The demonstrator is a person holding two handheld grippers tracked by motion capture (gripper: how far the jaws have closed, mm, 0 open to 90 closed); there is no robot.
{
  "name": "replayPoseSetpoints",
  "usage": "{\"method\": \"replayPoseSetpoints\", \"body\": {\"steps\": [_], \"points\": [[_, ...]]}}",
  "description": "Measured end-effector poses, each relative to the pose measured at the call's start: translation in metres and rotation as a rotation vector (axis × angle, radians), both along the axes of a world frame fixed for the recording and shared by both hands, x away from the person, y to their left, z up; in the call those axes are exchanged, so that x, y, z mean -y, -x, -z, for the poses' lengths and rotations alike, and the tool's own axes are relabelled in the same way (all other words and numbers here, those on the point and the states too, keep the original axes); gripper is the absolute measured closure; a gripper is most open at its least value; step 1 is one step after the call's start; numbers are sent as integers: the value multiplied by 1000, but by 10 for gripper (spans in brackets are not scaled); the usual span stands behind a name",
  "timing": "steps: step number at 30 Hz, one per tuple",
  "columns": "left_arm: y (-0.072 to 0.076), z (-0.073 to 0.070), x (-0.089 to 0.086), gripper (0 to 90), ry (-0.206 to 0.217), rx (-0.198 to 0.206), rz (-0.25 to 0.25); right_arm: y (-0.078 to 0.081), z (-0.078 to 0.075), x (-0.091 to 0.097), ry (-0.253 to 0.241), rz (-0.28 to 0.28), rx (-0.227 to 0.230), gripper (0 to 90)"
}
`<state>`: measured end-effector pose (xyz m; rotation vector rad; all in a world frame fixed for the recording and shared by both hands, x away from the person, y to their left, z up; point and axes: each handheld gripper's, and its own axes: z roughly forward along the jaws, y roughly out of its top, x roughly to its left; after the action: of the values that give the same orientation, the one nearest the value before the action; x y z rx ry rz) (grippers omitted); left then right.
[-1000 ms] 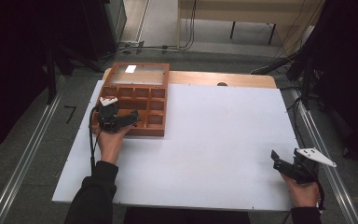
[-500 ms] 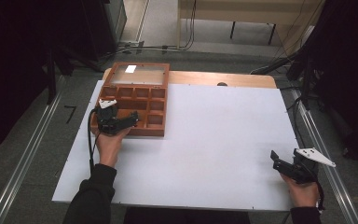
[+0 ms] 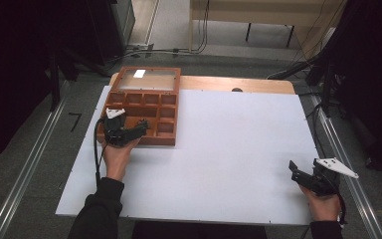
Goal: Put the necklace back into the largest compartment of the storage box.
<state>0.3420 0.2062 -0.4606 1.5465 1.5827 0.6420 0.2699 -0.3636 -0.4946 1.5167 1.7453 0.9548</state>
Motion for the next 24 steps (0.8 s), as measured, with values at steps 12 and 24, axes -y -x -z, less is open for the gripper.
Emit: {"method": "replayPoseSetpoints", "body": {"steps": [12,24], "points": [[5,1,2,60,-11,4,6,0,0,0,-2,1,2,122],[15,-2,-1,60,-7,40,-6,1,-1,0,-3,2,4,122]]}}
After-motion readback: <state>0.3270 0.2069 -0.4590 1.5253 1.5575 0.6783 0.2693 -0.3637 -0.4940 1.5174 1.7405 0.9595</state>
